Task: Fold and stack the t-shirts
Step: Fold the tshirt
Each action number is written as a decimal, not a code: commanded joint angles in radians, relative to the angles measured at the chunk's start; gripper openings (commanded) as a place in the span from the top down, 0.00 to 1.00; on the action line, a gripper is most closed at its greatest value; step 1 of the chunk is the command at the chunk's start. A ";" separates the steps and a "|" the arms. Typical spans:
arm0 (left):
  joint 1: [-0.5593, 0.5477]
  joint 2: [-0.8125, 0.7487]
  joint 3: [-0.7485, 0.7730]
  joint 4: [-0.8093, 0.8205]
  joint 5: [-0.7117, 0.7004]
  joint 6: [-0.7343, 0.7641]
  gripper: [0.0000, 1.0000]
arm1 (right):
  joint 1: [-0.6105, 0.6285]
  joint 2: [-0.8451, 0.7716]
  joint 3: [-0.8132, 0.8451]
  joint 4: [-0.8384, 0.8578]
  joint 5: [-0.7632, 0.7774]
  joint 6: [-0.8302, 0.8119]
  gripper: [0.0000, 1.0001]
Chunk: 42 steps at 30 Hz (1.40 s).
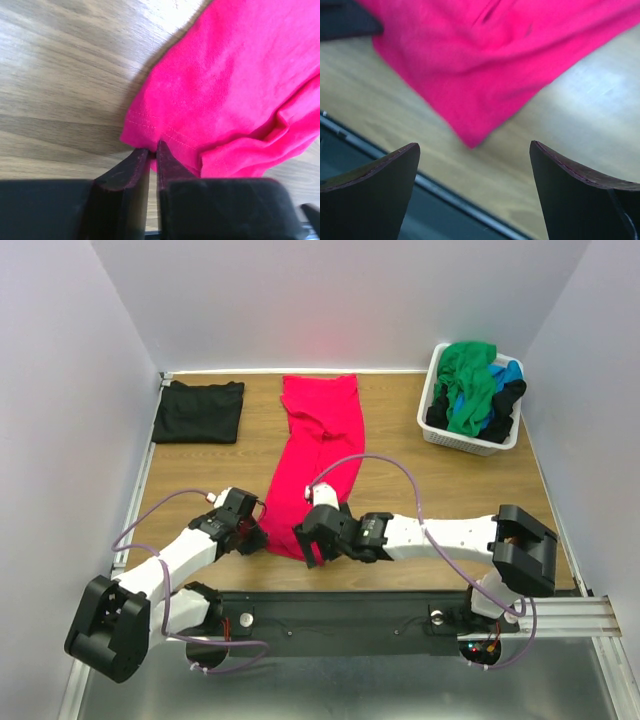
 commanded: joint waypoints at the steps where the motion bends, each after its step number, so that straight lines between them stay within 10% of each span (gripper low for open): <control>1: 0.003 0.008 -0.018 0.016 0.011 0.019 0.92 | 0.059 0.012 -0.016 0.026 0.015 0.195 0.05; 17: 0.003 -0.081 -0.064 0.042 0.048 -0.024 1.00 | 0.073 0.129 -0.043 0.056 0.019 0.308 0.37; 22: 0.003 -0.111 -0.075 0.041 0.051 -0.033 1.00 | 0.073 0.056 -0.134 0.058 0.016 0.375 0.78; 29: 0.003 -0.127 -0.086 0.033 0.063 -0.040 1.00 | 0.075 0.066 -0.137 0.058 -0.023 0.358 1.00; 42: -0.049 -0.452 -0.136 -0.160 0.183 -0.196 1.00 | 0.099 -0.119 -0.260 0.046 -0.278 0.314 1.00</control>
